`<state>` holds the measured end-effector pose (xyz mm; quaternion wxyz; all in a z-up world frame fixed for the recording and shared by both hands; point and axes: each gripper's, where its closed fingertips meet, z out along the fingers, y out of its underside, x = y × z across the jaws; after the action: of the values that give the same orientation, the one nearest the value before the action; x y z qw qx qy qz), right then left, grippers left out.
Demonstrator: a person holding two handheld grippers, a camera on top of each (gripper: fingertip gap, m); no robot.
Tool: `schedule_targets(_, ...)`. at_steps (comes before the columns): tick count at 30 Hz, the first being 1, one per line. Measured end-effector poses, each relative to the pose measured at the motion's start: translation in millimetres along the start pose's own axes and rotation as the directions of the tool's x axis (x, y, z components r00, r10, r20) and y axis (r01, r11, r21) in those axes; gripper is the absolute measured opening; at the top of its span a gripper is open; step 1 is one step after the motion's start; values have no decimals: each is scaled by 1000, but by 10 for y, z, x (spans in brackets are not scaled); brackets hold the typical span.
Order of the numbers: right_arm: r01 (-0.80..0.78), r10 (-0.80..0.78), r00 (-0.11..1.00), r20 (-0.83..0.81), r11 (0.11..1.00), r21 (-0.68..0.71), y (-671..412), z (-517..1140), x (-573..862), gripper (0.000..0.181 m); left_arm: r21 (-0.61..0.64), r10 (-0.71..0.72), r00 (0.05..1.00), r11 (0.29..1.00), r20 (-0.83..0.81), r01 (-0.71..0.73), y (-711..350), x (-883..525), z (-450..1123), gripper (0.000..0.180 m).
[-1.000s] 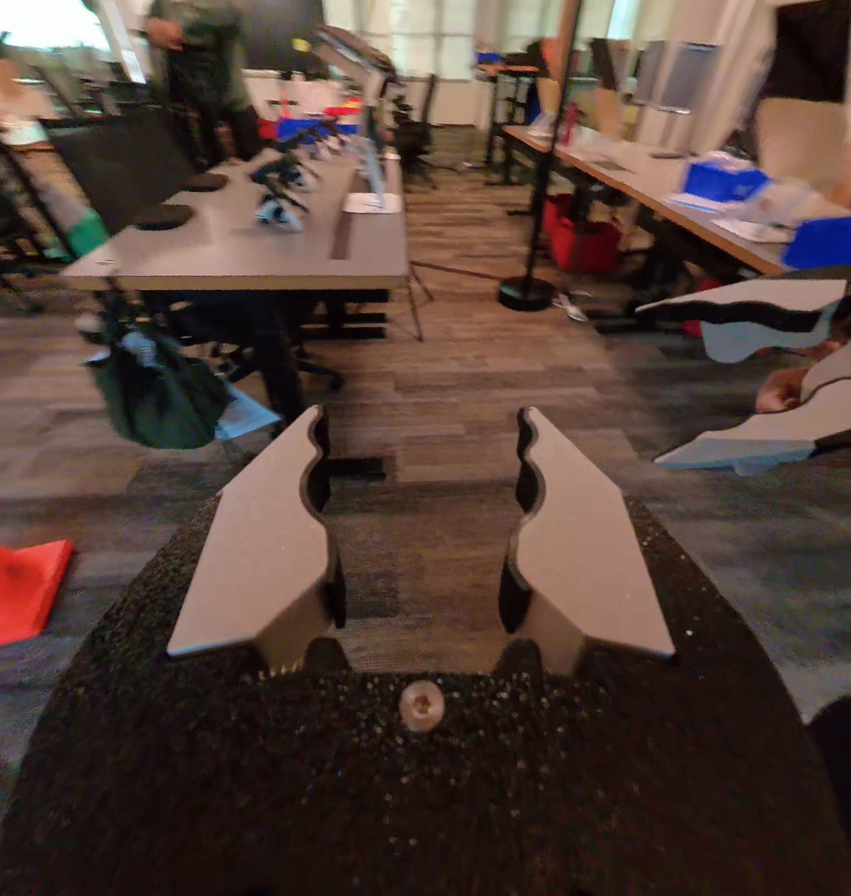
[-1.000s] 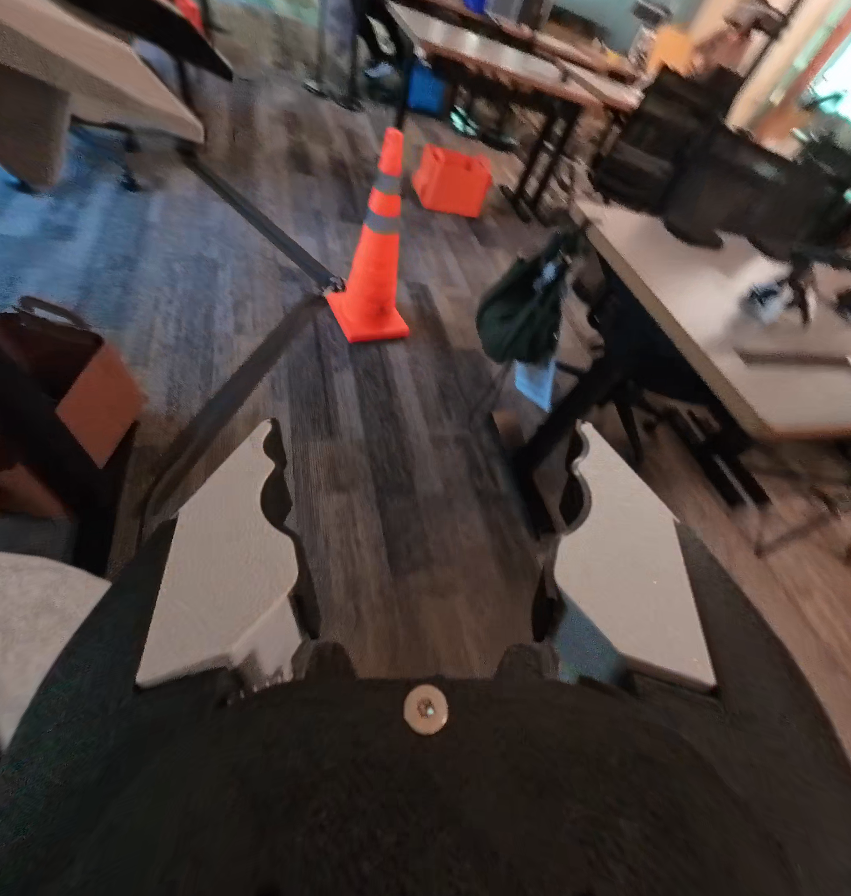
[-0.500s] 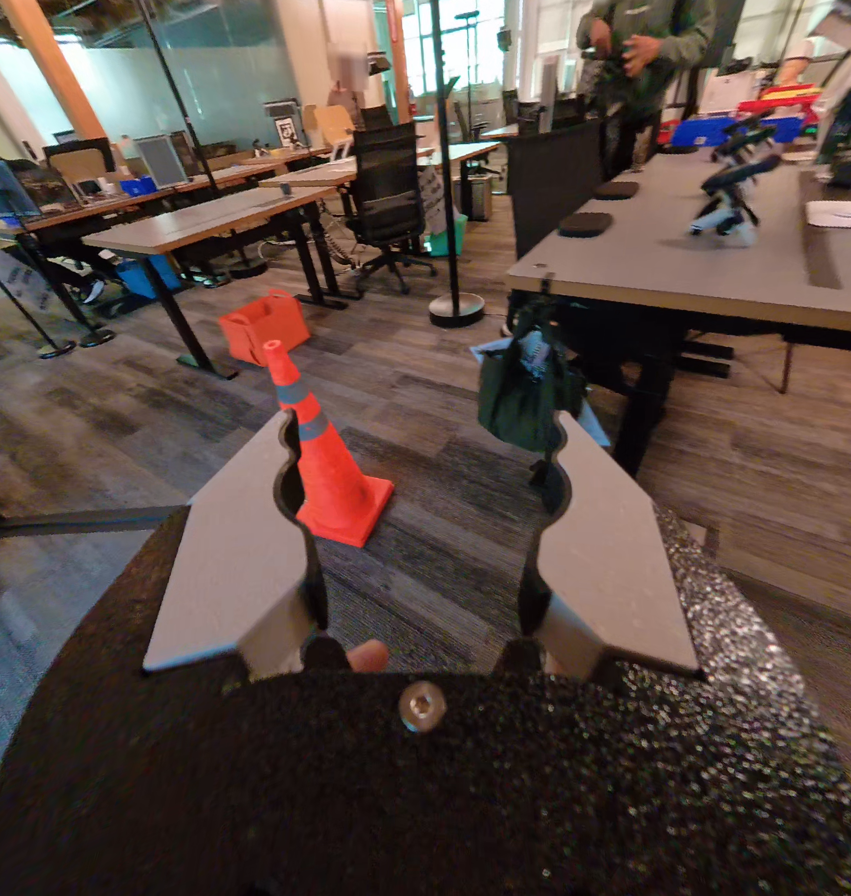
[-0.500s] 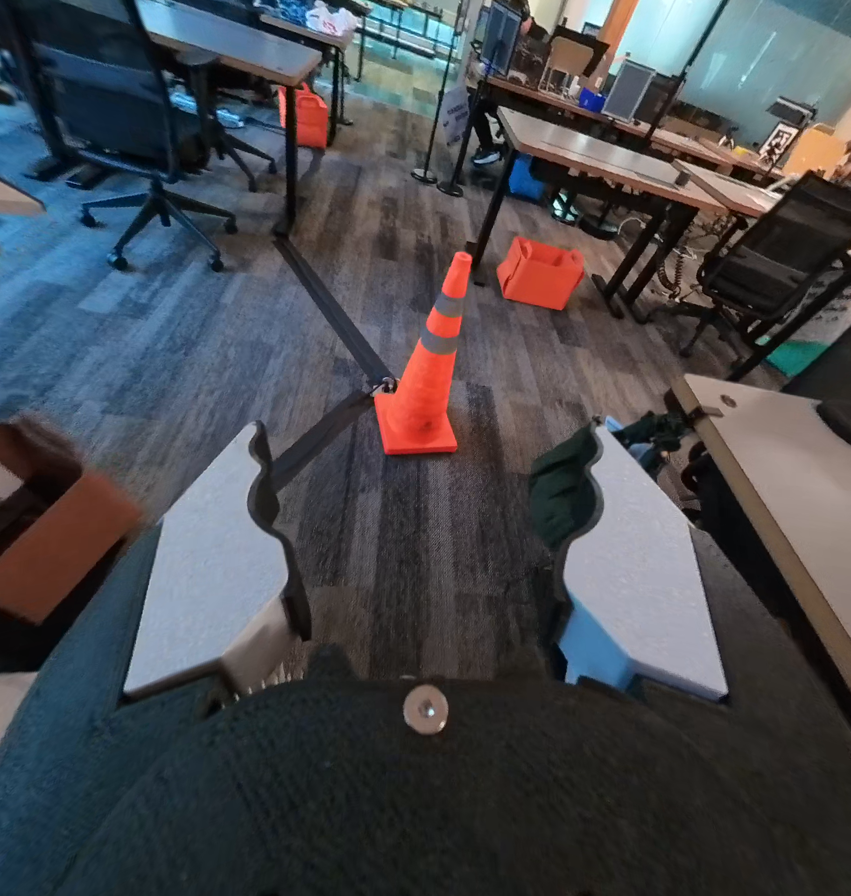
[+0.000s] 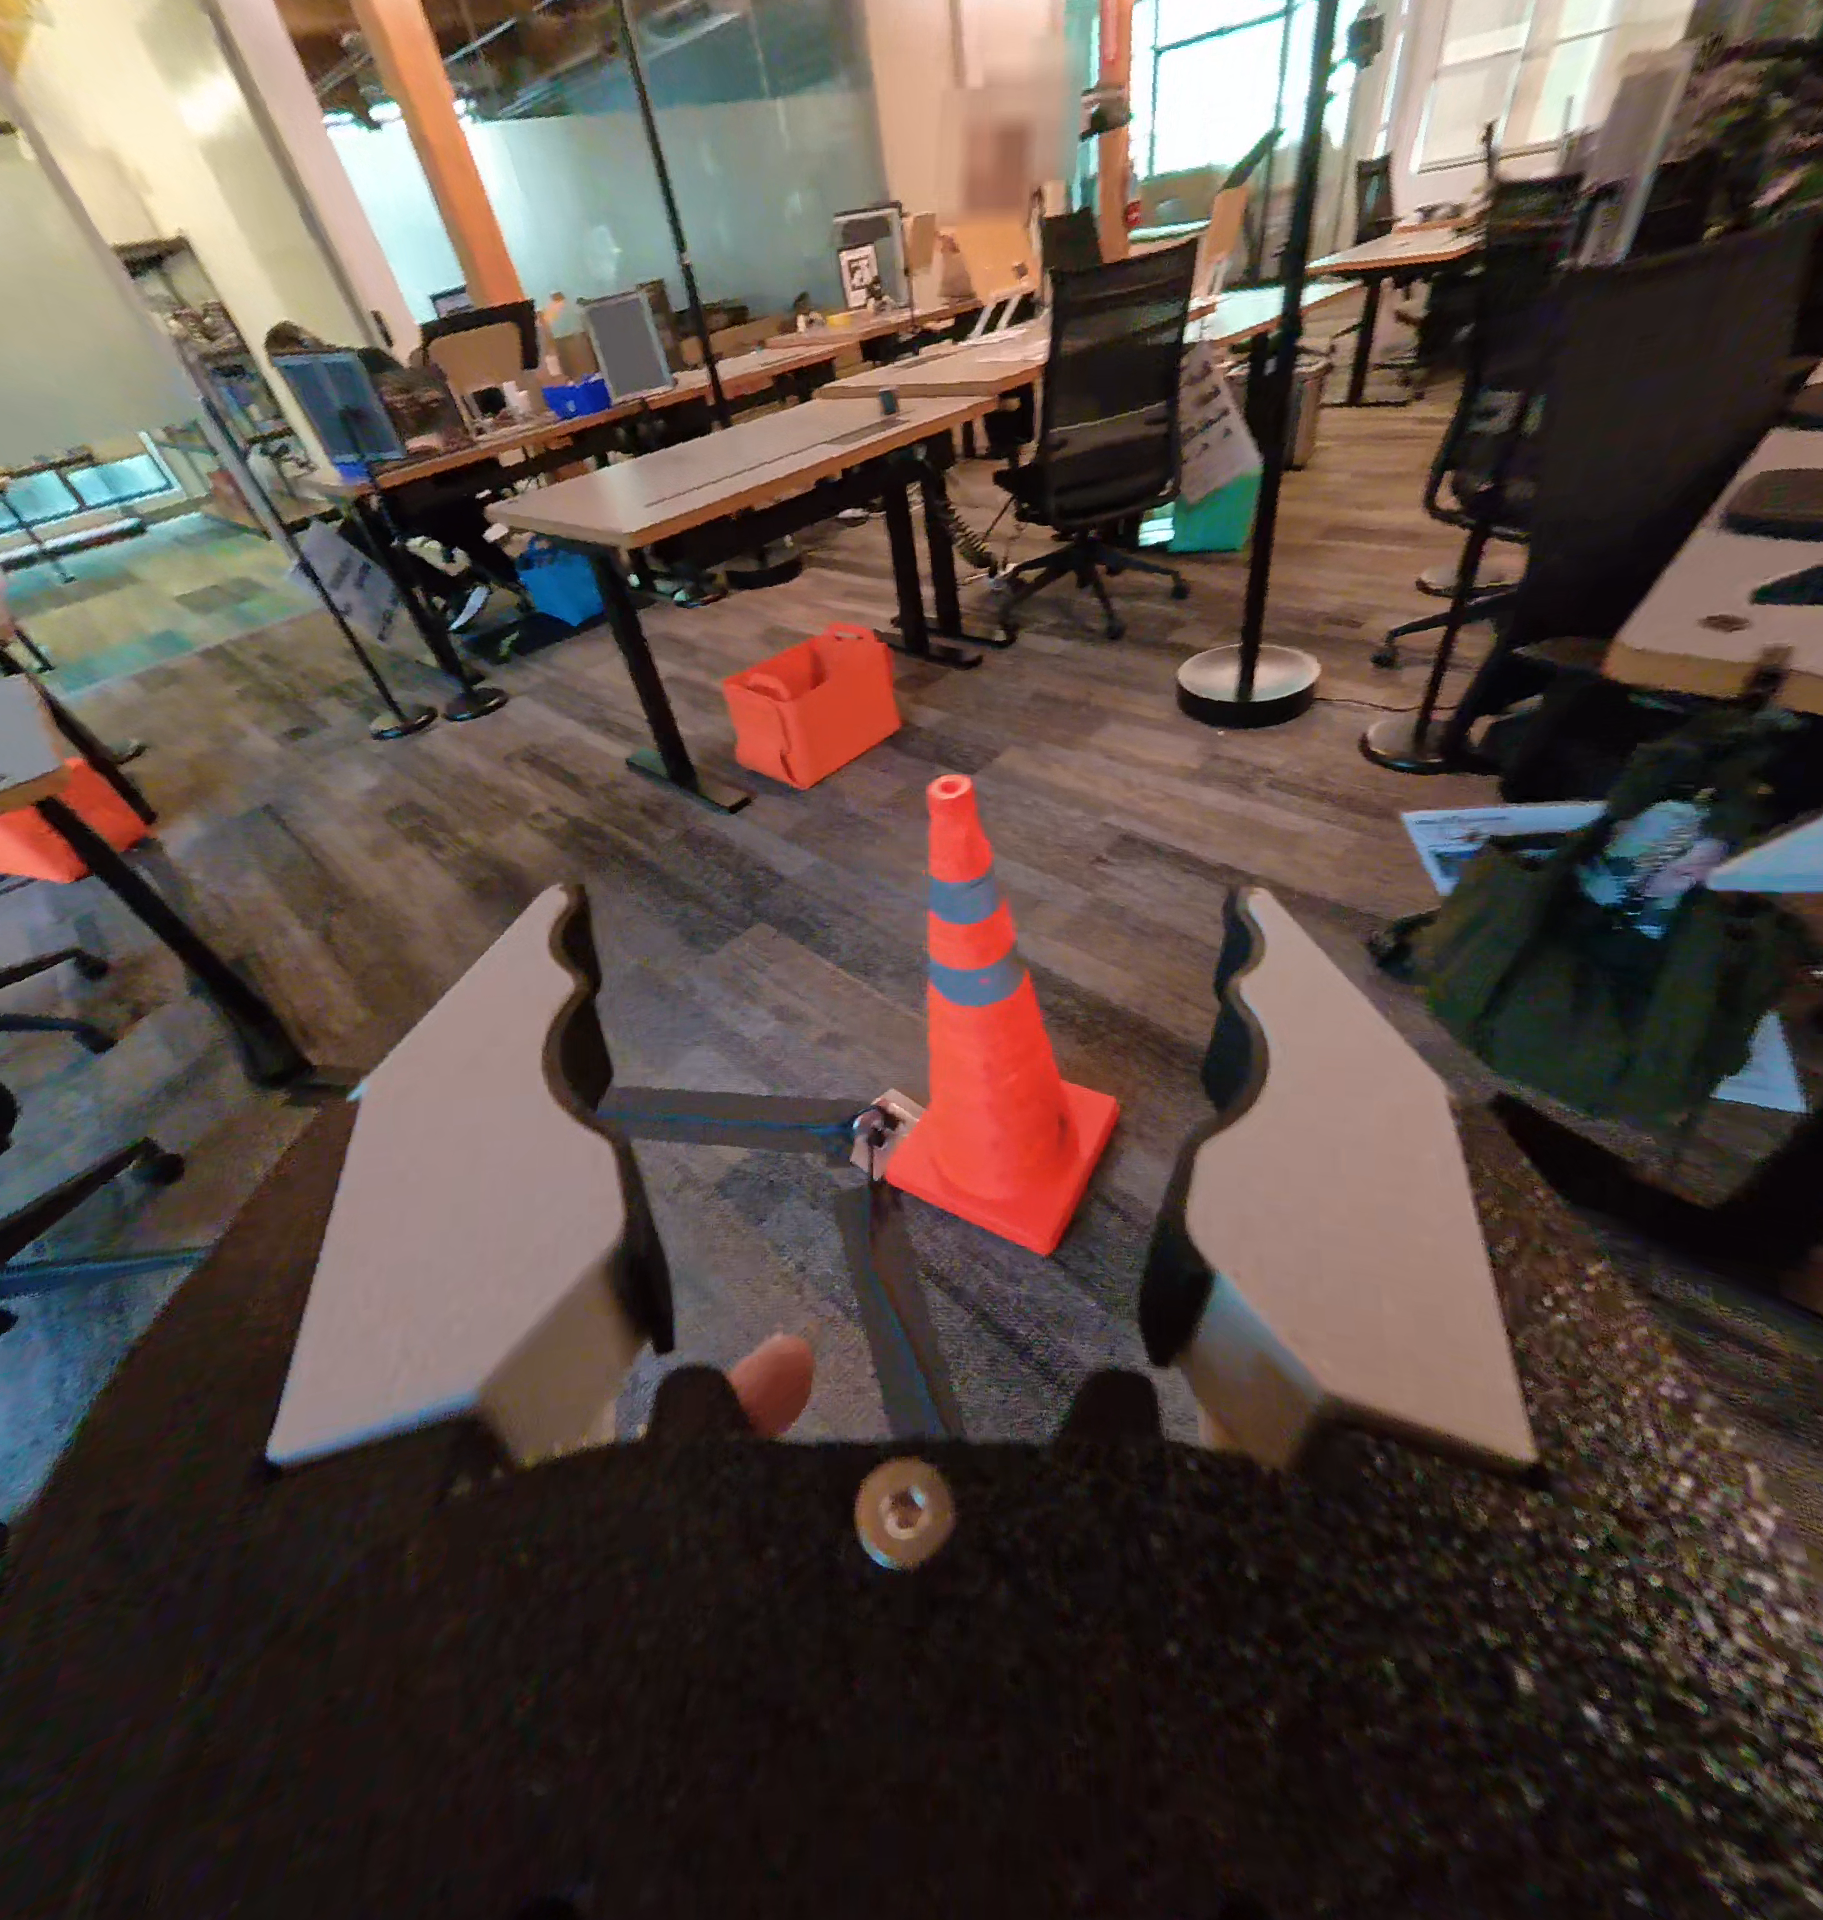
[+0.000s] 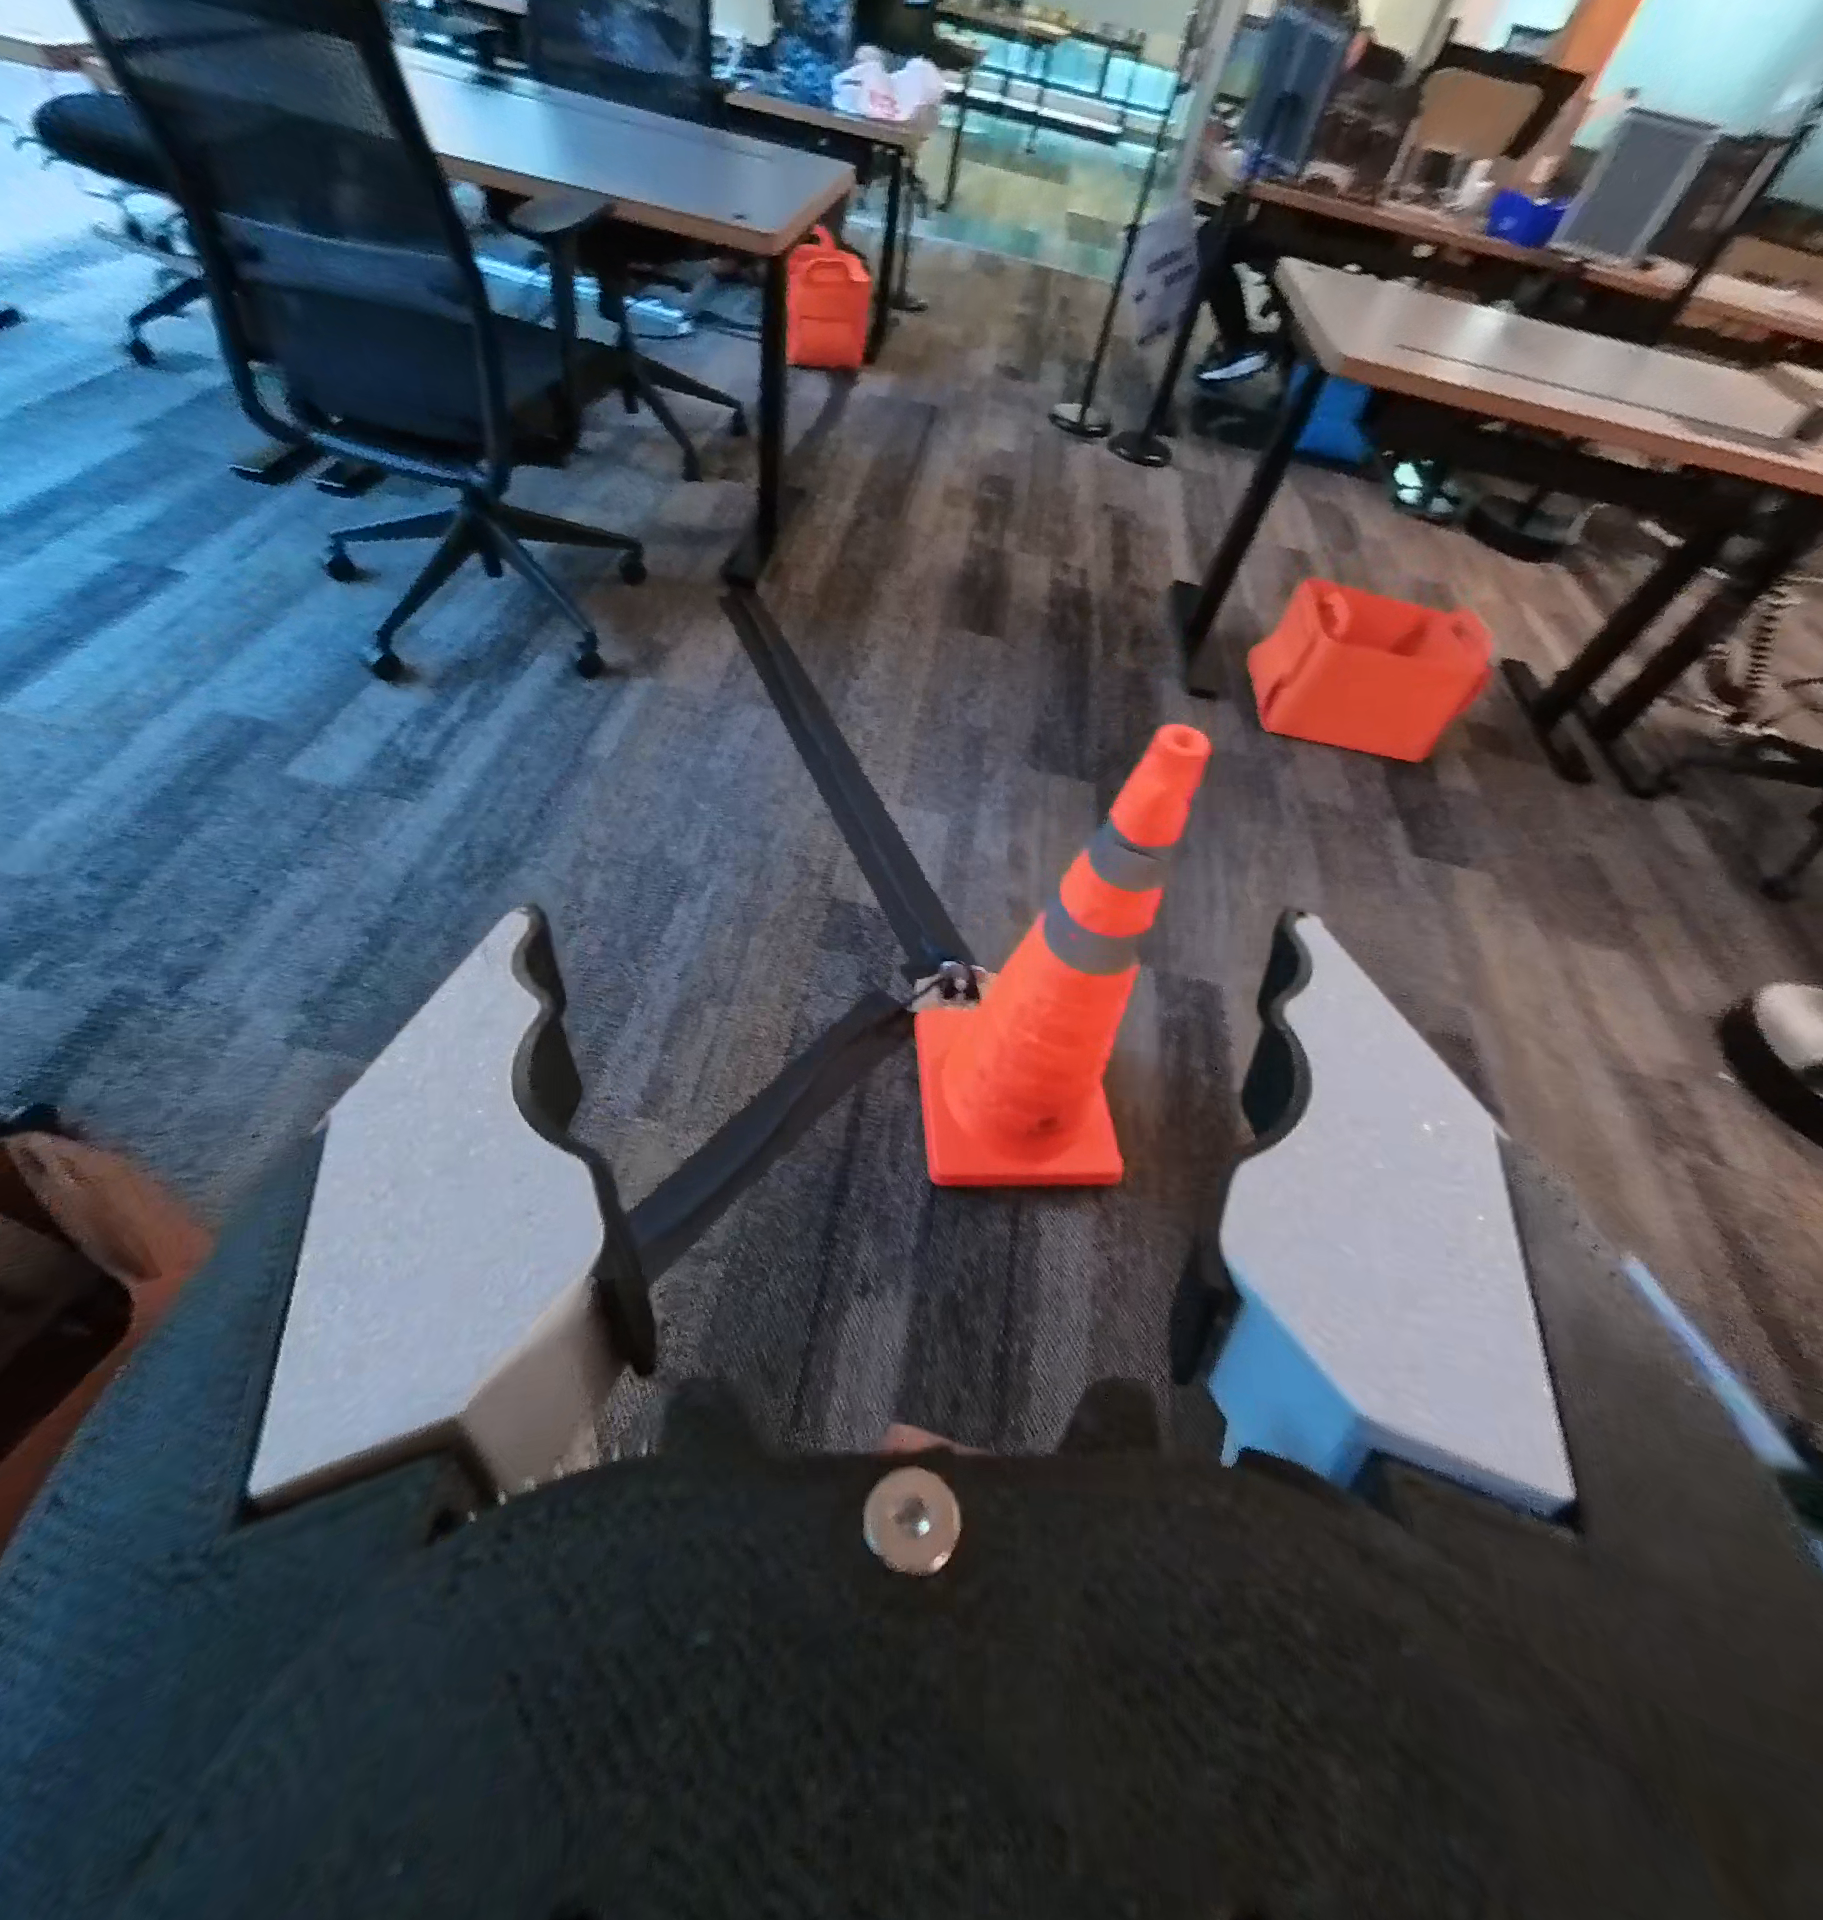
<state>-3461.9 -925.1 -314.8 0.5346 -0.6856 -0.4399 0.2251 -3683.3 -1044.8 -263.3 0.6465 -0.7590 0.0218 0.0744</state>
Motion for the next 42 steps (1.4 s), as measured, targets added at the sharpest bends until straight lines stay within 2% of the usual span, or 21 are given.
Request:
schedule_targets(5, 59, -57, 986, 155, 998, -11, -278, 1364, -176, 131, -34, -30, 994, 999, 103, 34, 283, -830, 342, 116)
schedule_targets(9, 145, -167, 939, 300, 985, 94, -830, 2561, -566, 131, -29, -65, 967, 997, 245, 74, 426, -1640, 540, 116)
schedule_targets(14, 200, -296, 769, 566, 953, 226, -1688, 3598, -1611, 133, -57, -91, 873, 989, 478, 134, 363, -2481, 309, 119)
schedule_targets(19, 204, -454, 521, 723, 889, 411, -2232, 3748, -2821, 132, -43, -100, 716, 983, 690, 179, 365, -2847, -370, 118)
schedule_targets(25, 130, -564, 140, 814, 825, 549, -2167, 2840, -4272, 133, 21, -152, 415, 953, 897, 303, 596, -2554, -1544, 119)
schedule_targets(30, 48, -590, -216, 778, 789, 612, -1632, 1383, -5067, 134, 88, -117, 61, 932, 991, 352, 702, -1507, -2712, 119)
schedule_targets(32, 12, -597, -348, 723, 769, 640, -1385, 666, -5199, 135, 137, -115, -83, 926, 990, 353, 678, -870, -3134, 119)
schedule_targets(36, -93, -594, -543, 594, 745, 660, -901, -991, -5184, 135, 186, -96, -299, 939, 949, 290, 444, 675, -3780, 119)
schedule_targets(42, -245, -533, -789, 304, 728, 641, 160, -3747, -4392, 134, 266, -93, -632, 946, 769, 185, 104, 3414, -4329, 118)
